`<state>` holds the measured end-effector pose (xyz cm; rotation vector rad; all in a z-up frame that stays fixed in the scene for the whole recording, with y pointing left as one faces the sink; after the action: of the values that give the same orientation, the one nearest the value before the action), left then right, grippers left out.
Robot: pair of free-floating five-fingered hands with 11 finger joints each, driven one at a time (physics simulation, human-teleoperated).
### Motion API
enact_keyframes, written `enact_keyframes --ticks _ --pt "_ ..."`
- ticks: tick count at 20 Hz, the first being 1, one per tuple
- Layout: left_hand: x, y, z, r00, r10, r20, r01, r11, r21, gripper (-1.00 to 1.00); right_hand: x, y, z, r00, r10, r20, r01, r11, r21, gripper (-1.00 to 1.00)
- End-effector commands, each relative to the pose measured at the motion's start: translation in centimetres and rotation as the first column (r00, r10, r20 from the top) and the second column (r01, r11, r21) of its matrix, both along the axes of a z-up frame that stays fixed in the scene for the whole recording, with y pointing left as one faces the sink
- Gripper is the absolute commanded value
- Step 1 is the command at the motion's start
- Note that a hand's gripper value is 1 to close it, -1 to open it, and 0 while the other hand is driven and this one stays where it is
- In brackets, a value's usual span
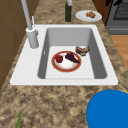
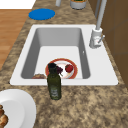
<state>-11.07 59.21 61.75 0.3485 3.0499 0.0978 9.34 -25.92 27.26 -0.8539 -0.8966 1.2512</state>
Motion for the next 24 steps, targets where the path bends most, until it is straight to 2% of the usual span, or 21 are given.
enact_keyframes --ticks 1,3,5,6,7,11,14,17,18,19,20,22,23,24 --pt "0.0 2.5 -1.8 1.0000 0.010 0.000 -0.010 0.9999 -0.011 -1.00 0.0 0.0 0.0 1.000 0.000 0.000 0.000 1.000 0.000 0.00" --pt "0.1 3.2 -2.4 0.9997 0.005 0.025 -0.005 0.9999 0.012 -1.00 0.0 0.0 0.0 1.000 0.000 0.000 0.000 1.000 0.000 0.00" --pt "0.5 3.7 -3.4 0.9987 0.025 0.046 -0.027 0.9981 0.056 -1.00 0.0 0.0 0.0 1.000 0.000 0.000 0.000 1.000 0.000 0.00" --pt "1.0 3.3 -4.2 0.9984 0.055 0.017 -0.056 0.9946 0.088 -1.00 0.0 0.0 0.0 1.000 0.000 0.000 0.000 1.000 0.000 0.00" --pt "1.1 3.6 -4.5 0.9977 0.066 0.014 -0.067 0.9931 0.096 -1.00 0.0 0.0 0.0 1.000 0.000 0.000 0.000 1.000 0.000 0.00" --pt "1.2 4.3 -6.3 0.9937 0.112 0.014 -0.112 0.9852 0.130 -1.00 0.0 0.0 0.0 1.000 0.000 0.000 0.000 1.000 0.000 0.00" --pt "1.2 4.5 -7.6 0.9897 0.140 0.029 -0.143 0.9761 0.163 -1.00 0.0 0.0 0.0 1.000 0.000 0.000 0.000 1.000 0.000 0.00" --pt "2.0 4.9 -8.9 0.9873 0.154 0.037 -0.158 0.9693 0.188 -1.00 0.0 0.0 0.0 1.000 0.000 0.000 0.000 1.000 0.000 0.00" --pt "2.4 4.8 -9.4 0.9873 0.154 0.038 -0.159 0.9688 0.190 -1.00 0.0 0.0 0.0 1.000 0.000 0.000 0.000 1.000 0.000 0.00" --pt "2.7 4.8 -10.1 0.9890 0.143 0.039 -0.148 0.9711 0.187 -1.00 0.0 0.0 0.0 1.000 0.000 0.000 0.000 1.000 0.000 0.00" --pt "2.9 4.7 -11.0 0.9916 0.124 0.038 -0.129 0.9751 0.180 -1.00 0.0 0.0 0.0 1.000 0.000 0.000 0.000 1.000 0.000 0.00" --pt "3.3 4.9 -12.3 0.9959 0.089 0.016 -0.090 0.9817 0.168 -1.00 0.0 0.0 0.0 1.000 0.000 0.000 0.000 1.000 0.000 0.00" --pt "3.4 5.0 -12.8 0.9971 0.076 0.002 -0.076 0.9836 0.164 -1.00 0.0 0.0 0.0 1.000 0.000 0.000 0.000 1.000 0.000 0.00" --pt "3.4 5.0 -13.3 0.9971 0.076 -0.005 -0.074 0.9834 0.166 -1.00 0.0 0.0 0.0 1.000 0.000 0.000 0.000 1.000 0.000 0.00"
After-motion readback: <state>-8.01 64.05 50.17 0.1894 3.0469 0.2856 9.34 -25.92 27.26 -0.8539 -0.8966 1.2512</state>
